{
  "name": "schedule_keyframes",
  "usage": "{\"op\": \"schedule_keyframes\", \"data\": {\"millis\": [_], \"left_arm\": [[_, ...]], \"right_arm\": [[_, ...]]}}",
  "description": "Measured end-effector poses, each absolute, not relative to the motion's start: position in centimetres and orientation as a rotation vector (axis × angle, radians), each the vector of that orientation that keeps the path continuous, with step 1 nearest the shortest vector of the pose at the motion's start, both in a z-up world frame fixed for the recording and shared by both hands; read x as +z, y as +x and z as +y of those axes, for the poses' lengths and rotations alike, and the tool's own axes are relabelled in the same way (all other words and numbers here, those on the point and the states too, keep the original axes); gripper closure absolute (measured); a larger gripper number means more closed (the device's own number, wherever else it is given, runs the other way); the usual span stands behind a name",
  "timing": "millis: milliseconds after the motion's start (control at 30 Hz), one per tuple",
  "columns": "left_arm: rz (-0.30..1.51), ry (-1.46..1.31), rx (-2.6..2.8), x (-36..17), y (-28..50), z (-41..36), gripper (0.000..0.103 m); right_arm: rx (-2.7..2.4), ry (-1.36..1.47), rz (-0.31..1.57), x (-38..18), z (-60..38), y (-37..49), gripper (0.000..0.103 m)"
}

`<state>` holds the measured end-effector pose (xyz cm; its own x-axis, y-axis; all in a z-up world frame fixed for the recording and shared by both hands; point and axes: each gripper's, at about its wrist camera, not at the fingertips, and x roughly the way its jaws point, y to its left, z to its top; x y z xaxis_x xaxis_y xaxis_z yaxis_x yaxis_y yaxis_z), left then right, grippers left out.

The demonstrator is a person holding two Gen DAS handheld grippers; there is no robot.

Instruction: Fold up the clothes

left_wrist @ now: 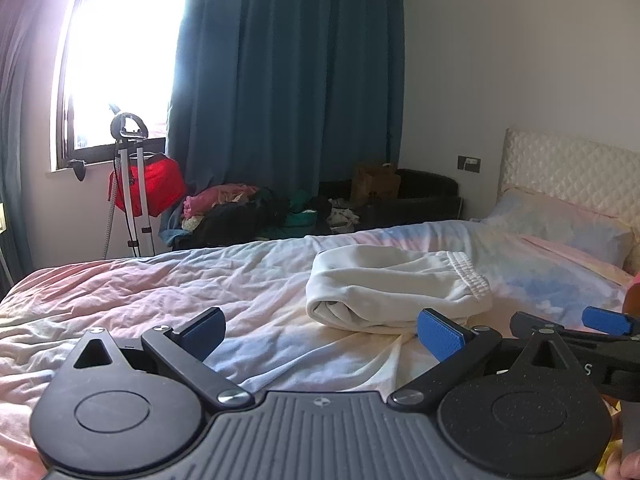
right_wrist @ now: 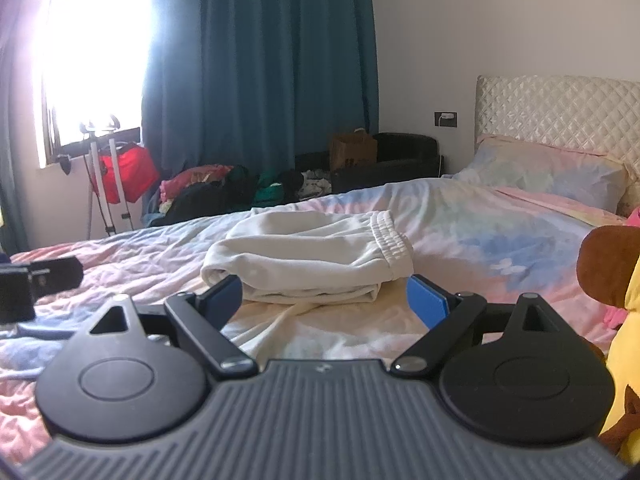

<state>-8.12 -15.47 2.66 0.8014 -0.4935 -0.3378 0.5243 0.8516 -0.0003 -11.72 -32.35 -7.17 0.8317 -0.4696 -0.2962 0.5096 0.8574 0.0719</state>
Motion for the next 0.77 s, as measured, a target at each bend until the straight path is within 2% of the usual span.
{"op": "schedule_keyframes", "data": {"millis": [767], "left_arm": [[0.363,0.088,-0.494,2.38,-7.32,-15.07,0.0]], "right_arm": [[-0.533,0.159,0.267,-7.46,-31.84,-12.04,0.012]]}}
